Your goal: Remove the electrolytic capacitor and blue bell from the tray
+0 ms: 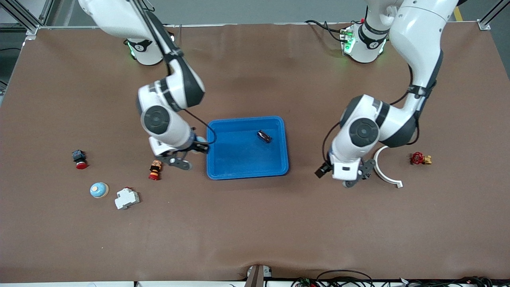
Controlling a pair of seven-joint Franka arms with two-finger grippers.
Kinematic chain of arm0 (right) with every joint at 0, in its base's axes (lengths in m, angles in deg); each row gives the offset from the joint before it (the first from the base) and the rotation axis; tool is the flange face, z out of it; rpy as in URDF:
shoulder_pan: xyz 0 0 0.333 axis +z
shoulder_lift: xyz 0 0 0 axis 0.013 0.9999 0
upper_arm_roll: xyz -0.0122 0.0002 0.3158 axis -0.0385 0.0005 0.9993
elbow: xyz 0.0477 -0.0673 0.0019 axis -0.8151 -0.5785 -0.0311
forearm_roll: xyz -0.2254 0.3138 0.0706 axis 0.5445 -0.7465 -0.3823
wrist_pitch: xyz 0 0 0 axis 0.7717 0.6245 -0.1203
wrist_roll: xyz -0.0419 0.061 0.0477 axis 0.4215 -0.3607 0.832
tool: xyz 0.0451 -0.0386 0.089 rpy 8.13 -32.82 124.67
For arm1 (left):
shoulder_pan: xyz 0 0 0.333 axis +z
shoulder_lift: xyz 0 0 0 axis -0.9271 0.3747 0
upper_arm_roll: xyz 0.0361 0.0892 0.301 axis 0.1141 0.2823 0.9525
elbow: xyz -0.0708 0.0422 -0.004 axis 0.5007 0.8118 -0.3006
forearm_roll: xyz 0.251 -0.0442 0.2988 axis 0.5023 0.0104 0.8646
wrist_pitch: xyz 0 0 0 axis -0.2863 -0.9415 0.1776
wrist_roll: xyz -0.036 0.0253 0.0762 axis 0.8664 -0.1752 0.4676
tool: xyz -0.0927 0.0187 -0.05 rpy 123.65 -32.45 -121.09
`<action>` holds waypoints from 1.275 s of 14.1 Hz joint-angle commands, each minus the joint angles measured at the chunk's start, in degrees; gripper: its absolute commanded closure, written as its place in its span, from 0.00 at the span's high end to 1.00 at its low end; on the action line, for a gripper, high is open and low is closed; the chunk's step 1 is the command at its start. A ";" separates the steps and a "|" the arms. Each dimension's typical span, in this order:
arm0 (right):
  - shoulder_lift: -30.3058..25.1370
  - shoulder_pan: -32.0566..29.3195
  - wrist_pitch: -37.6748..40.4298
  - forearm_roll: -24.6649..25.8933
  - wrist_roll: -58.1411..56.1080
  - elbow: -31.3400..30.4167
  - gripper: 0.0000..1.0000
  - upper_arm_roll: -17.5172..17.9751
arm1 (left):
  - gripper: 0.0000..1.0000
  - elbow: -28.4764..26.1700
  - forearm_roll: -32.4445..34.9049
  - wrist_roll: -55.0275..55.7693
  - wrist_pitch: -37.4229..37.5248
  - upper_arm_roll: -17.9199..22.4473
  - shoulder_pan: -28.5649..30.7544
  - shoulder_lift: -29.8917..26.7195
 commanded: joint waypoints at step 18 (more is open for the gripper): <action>-7.50 -28.89 -18.43 -1.59 -51.46 -20.35 0.00 1.04 | 0.72 4.27 -0.02 29.92 -5.94 -0.18 -18.07 12.57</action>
